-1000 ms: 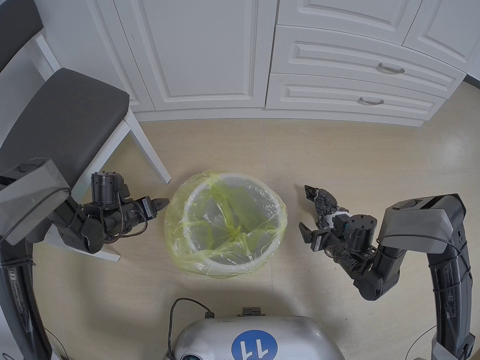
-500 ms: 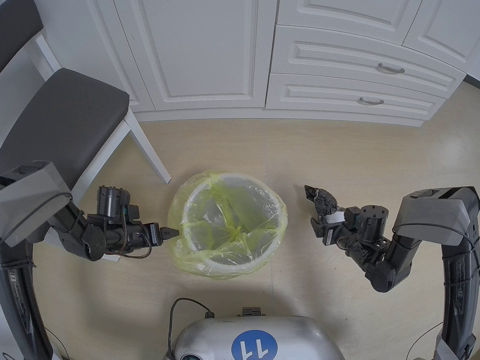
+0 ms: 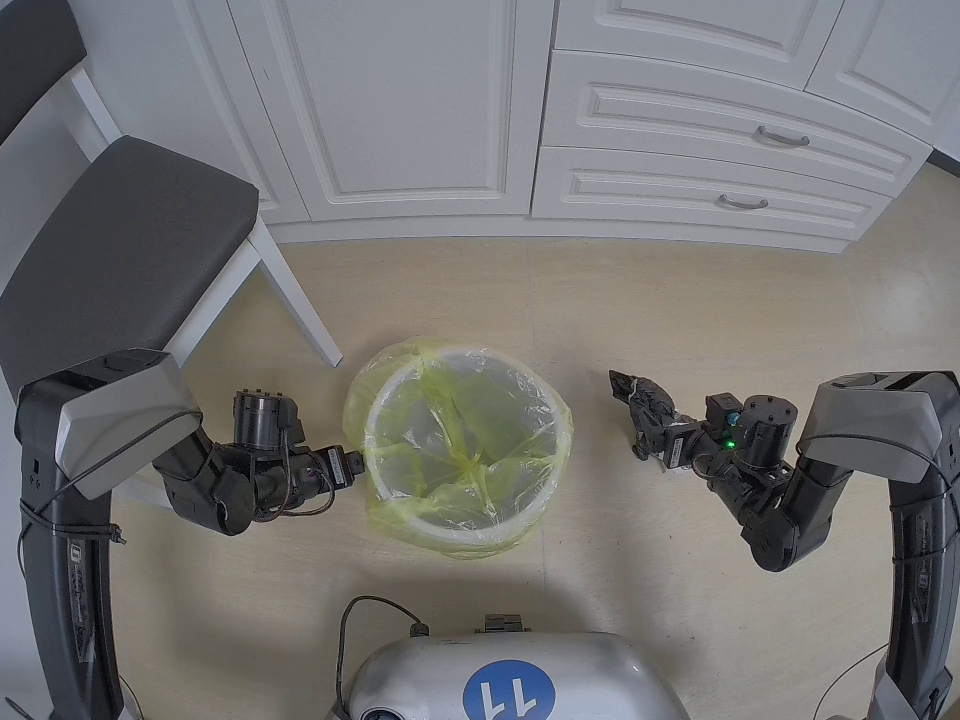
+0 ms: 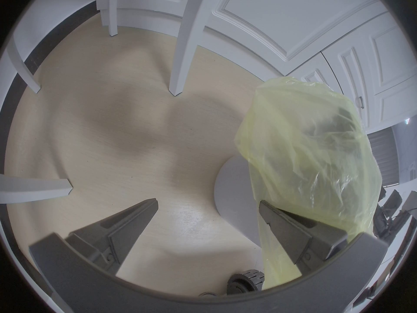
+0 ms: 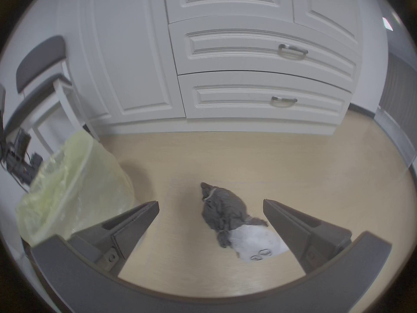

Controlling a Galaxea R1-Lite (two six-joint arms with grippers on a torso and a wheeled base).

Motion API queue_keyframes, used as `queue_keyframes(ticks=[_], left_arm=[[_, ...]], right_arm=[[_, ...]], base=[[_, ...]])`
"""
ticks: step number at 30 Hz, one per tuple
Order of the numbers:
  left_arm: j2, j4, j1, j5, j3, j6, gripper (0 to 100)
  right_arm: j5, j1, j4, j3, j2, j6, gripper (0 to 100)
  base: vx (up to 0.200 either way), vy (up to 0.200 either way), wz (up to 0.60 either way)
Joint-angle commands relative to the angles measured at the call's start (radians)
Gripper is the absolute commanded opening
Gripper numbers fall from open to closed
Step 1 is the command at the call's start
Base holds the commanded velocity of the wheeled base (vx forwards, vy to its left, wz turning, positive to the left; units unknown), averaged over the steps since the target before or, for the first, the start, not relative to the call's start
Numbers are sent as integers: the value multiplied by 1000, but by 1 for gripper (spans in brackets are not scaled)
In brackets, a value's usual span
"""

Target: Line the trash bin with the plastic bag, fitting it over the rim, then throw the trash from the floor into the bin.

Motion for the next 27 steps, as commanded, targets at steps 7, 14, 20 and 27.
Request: queue_keyframes(ticks=[7, 14, 20, 27], left_arm=[[-120, 11, 20, -6, 86, 26, 100], [-191, 69, 44, -9, 138, 133, 100], [-264, 114, 44, -4, 150, 148, 100], [-347, 115, 41, 2, 169, 199, 100]], right_arm=[[-104, -102, 455, -217, 34, 51, 100], [-67, -94, 759, -395, 92, 257, 100], [-30, -74, 797, -525, 187, 298, 100], [-32, -96, 801, -748, 347, 292, 100]], base=[[0, 0, 0], [0, 0, 0], [0, 0, 0], [0, 0, 0]])
